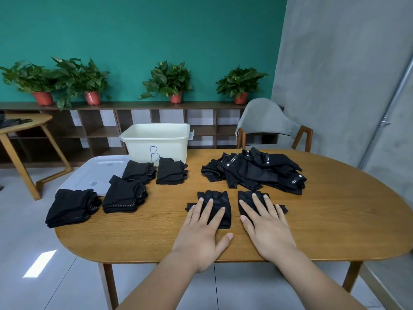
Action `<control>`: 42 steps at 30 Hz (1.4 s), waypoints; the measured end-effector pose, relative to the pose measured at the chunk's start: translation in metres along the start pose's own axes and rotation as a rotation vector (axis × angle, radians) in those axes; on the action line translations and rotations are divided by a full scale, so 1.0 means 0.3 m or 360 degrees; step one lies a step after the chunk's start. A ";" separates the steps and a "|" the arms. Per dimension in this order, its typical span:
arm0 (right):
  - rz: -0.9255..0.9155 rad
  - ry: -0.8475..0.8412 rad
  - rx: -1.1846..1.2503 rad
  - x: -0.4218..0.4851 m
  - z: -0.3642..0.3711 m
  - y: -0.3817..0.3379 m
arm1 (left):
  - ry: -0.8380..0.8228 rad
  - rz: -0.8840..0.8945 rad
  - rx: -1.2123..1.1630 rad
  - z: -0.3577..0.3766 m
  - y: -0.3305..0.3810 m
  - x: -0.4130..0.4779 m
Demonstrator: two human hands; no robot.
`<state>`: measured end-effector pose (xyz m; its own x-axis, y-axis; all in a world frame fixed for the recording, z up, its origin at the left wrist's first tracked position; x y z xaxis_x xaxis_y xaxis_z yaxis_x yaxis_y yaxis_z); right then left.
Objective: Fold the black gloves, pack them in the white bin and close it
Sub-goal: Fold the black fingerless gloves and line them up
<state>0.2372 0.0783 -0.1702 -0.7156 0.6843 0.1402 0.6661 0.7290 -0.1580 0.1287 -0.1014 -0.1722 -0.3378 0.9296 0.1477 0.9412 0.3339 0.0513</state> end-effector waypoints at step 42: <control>0.0897 0.0524 0.1016 -0.049 -0.061 0.143 | 0.0361 0.0055 -0.0169 -0.042 0.009 -0.048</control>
<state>0.2801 0.0999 -0.1613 -0.1579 0.9782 0.1347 0.5856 0.2026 -0.7849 0.1363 -0.1159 -0.1619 -0.3075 0.8773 0.3684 0.9512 0.2729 0.1439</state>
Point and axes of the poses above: each hand's wrist, its own x-axis towards the middle knuckle, its own z-axis out of the palm, y = z × x, the point moved 4 cm from there along x, towards the middle knuckle, and after that the axes turned 14 degrees about z, right-handed, at the moved point
